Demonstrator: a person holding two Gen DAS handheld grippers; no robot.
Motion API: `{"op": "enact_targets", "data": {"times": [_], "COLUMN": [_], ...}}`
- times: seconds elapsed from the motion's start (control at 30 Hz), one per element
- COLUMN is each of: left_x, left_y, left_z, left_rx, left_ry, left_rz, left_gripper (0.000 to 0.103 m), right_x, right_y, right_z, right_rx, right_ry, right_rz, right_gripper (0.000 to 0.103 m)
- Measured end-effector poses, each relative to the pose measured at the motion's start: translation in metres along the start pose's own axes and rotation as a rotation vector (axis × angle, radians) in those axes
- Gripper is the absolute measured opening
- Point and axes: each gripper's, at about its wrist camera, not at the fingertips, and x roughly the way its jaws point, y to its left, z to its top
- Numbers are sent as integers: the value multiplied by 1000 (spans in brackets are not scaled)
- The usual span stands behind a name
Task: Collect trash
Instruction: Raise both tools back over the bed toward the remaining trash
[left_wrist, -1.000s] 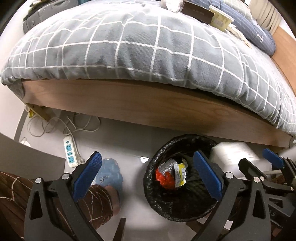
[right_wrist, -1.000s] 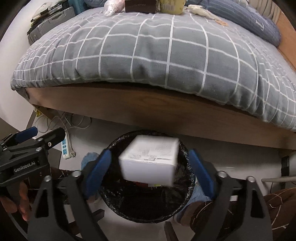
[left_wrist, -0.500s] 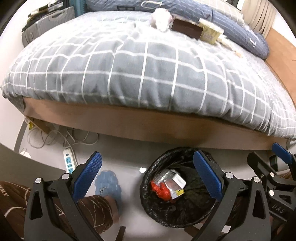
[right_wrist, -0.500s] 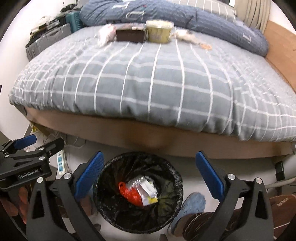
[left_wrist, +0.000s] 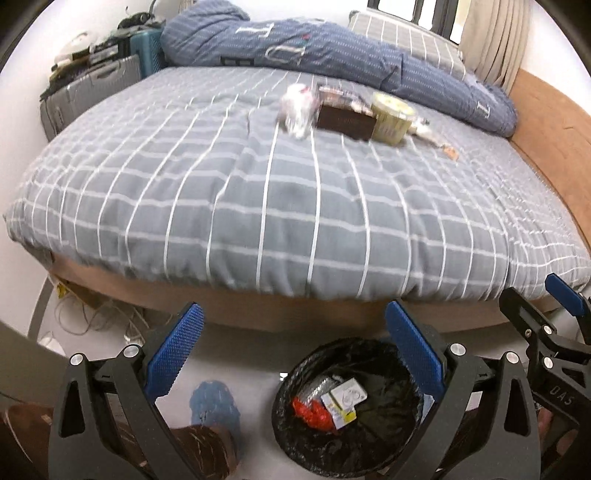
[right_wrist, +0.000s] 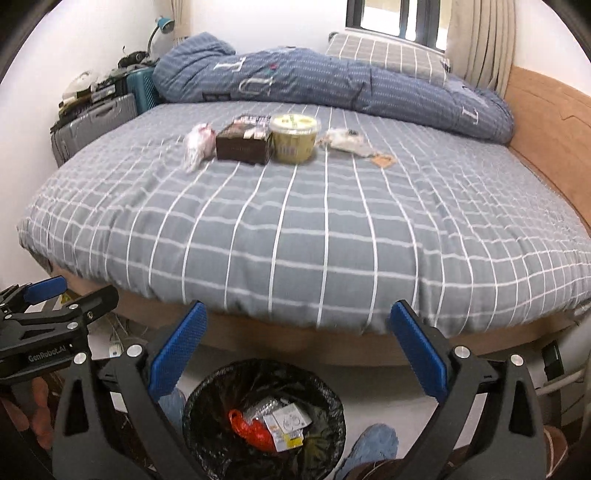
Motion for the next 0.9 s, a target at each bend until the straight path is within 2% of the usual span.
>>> {"op": "enact_targets", "data": {"times": [0.5,0.9], "left_x": [3,48], "left_y": [-1,4], "left_z": [67,144], "left_rx": [12,21], "left_ry": [-80,-99], "left_rz": [3,25], "left_gripper": [97,97], "right_x": [10,67], "right_y": [-3,-17], "right_z": [51,108], "right_rx": [4,-3], "right_ry": [-76,-69], "right_rz": [0,-17], "right_gripper": [95,95]}}
